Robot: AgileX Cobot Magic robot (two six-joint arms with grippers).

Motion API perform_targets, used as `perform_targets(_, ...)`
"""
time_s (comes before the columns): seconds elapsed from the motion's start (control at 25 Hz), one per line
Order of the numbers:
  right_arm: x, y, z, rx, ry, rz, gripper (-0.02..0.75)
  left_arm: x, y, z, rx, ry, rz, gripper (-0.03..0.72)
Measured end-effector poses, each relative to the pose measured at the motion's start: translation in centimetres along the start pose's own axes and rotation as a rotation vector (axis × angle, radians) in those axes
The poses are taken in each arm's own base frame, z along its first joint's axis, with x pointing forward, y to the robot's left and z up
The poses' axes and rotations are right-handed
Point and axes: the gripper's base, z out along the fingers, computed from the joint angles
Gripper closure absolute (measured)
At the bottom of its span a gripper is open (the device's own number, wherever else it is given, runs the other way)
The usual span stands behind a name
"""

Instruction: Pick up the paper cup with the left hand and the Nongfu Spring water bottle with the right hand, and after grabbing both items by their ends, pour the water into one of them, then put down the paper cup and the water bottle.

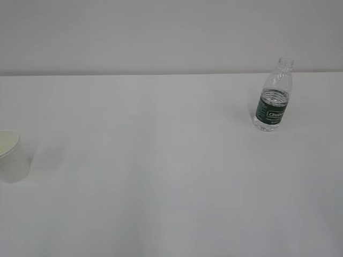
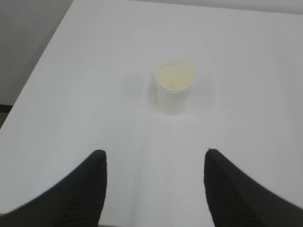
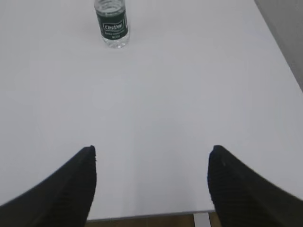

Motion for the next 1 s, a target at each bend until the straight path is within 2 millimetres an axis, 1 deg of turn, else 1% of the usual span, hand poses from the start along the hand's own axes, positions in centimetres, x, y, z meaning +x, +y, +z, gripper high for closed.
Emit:
perform_targets(0.12, -1.0, 0.1, -0.1, -0.012, -0.033, 0.006, 0.187, -1.9, -0.3, 0.3, 0.003, -0.017, 0.017, 0.228)
perform_targets(0.24, -1.8, 0.2, 0.1, -0.029, -0.05, 0.016, 0.187, -3.1, -0.5, 0.6, 0.01, -0.058, 0.022, 0.228)
perform_targets(0.64, -3.8, 0.5, 1.0, -0.065, -0.145, 0.048, 0.187, -4.4, -0.8, 1.4, 0.021, -0.112, 0.029, 0.256)
perform_targets(0.8, -5.0, 0.4, 1.4, -0.06, -0.223, 0.052, 0.187, -5.6, -1.1, 2.1, 0.033, -0.167, 0.032, 0.258)
perform_targets(1.0, -6.5, 0.4, 2.6, -0.06, -0.269, 0.062, 0.186, -6.5, -1.3, 3.3, 0.028, -0.169, 0.052, 0.258)
